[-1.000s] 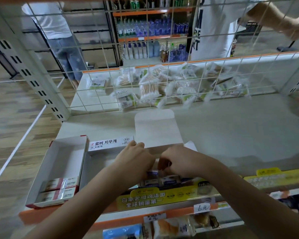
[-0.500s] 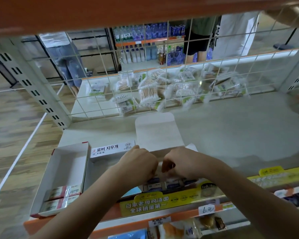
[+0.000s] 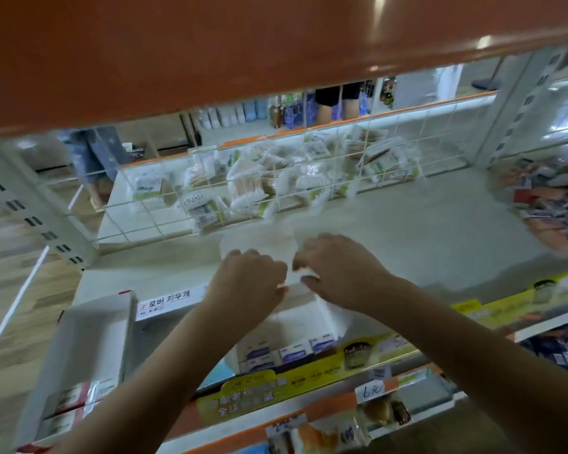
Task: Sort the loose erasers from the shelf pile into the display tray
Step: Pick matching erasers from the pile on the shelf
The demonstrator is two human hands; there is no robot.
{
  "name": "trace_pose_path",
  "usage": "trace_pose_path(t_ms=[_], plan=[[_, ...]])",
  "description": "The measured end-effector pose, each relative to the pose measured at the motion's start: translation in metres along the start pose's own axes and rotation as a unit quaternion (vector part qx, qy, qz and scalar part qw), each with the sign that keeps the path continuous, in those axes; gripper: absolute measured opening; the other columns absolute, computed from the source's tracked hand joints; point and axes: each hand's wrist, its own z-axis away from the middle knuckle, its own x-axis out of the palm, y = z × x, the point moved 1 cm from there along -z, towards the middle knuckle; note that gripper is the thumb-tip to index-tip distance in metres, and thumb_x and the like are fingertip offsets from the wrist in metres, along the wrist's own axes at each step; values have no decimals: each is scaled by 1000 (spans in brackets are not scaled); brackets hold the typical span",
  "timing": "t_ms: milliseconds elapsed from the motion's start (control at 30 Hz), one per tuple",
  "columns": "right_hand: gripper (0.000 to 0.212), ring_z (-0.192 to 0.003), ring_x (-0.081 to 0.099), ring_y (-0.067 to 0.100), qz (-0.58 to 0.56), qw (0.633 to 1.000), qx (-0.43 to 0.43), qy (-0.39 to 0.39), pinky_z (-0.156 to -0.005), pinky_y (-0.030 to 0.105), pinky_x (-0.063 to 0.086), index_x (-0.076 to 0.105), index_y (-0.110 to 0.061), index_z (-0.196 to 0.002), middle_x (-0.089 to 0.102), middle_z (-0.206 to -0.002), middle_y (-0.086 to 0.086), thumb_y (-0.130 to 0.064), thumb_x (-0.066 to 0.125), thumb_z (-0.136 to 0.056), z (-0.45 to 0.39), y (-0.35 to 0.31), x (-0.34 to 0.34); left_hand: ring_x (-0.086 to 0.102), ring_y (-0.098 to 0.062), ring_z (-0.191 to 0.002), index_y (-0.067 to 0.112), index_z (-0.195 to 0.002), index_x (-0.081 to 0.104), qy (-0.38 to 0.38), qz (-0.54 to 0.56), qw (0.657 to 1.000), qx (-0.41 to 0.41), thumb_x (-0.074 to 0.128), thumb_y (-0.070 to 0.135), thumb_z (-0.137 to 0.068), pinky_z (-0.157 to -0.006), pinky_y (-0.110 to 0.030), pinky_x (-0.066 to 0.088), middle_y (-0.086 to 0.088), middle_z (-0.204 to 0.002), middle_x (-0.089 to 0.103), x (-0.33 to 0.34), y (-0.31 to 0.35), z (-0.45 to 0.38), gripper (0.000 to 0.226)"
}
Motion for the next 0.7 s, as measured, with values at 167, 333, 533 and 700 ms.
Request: trace_pose_path(t_ms=[167,333,533,700], plan=[[31,-119,42,16,52,992,73,93,-99,28,33,53,-22,-123,52,-125,-3,-30,48,-93,27,69,-29,56,-17,-101,26,-113,57,121,45,991,-35,40,44,-95,-82,-30,42,4,-105,62,-32,42,-54,31],[36,-122,41,18,56,977,189,87,-101,31,35,50,-20,-128,51,-128,0,-28,52,-92,70,161,-47,54,-18,-106,26,-119,55,144,88,986,10,42,44,-94,-85,-31,40,3,-112,60,-51,119,-126,33],[42,-126,40,24,65,943,320,68,-99,34,38,47,-19,-130,45,-135,4,-29,55,-90,139,274,-51,51,-22,-111,21,-121,55,132,112,982,79,44,40,-94,-90,-34,39,-1,-117,57,-63,227,-209,36],[44,-127,42,26,61,926,370,47,-100,34,37,43,-13,-134,45,-136,7,-22,49,-91,192,347,-52,48,-24,-113,18,-119,55,119,106,982,101,45,39,-92,-89,-35,39,-5,-119,56,-60,300,-267,35]])
